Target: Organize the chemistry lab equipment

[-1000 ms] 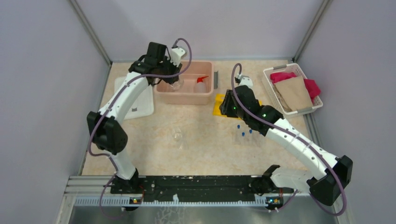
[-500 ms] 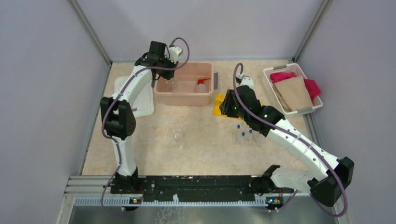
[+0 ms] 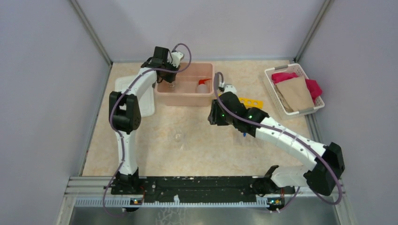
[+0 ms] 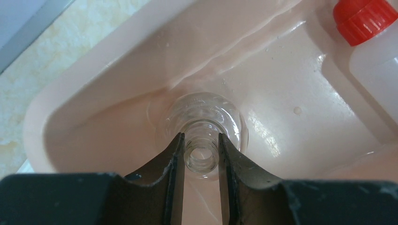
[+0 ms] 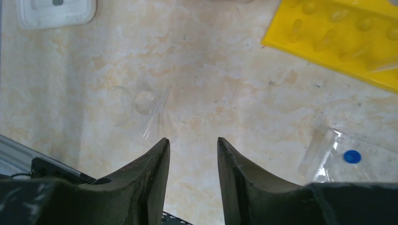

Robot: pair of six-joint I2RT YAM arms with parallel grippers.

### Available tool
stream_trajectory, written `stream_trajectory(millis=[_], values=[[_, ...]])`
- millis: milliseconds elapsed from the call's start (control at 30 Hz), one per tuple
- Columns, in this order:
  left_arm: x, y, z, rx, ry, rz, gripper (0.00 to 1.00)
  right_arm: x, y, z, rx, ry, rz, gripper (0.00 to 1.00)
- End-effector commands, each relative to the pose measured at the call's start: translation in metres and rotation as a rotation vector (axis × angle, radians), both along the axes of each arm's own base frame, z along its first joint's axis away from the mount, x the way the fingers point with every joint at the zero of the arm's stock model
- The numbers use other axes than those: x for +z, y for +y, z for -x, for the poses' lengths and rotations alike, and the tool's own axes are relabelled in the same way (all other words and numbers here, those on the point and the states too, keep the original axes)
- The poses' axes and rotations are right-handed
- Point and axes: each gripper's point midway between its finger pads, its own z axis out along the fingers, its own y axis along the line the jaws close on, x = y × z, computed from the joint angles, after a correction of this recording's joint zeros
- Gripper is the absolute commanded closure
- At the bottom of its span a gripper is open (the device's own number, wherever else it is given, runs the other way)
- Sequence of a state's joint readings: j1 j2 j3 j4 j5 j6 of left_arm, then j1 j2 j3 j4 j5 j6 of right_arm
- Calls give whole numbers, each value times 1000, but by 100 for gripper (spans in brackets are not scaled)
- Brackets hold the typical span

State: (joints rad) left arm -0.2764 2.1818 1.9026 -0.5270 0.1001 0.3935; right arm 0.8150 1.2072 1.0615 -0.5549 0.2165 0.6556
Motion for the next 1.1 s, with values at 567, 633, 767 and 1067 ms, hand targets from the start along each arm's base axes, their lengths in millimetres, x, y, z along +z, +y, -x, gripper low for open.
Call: stream_trajectory(millis=[567, 633, 767, 1067], values=[[102, -7, 12, 4, -165, 222, 6, -44, 151, 22, 384, 65, 27, 51], [129, -8, 24, -6, -166, 290, 1, -51, 158, 19, 396, 63, 42, 52], [183, -4, 52, -26, -178, 404, 1, -71, 165, 10, 402, 71, 91, 54], [217, 45, 115, 6, -184, 470, 1, -111, 169, 1, 394, 111, 181, 60]])
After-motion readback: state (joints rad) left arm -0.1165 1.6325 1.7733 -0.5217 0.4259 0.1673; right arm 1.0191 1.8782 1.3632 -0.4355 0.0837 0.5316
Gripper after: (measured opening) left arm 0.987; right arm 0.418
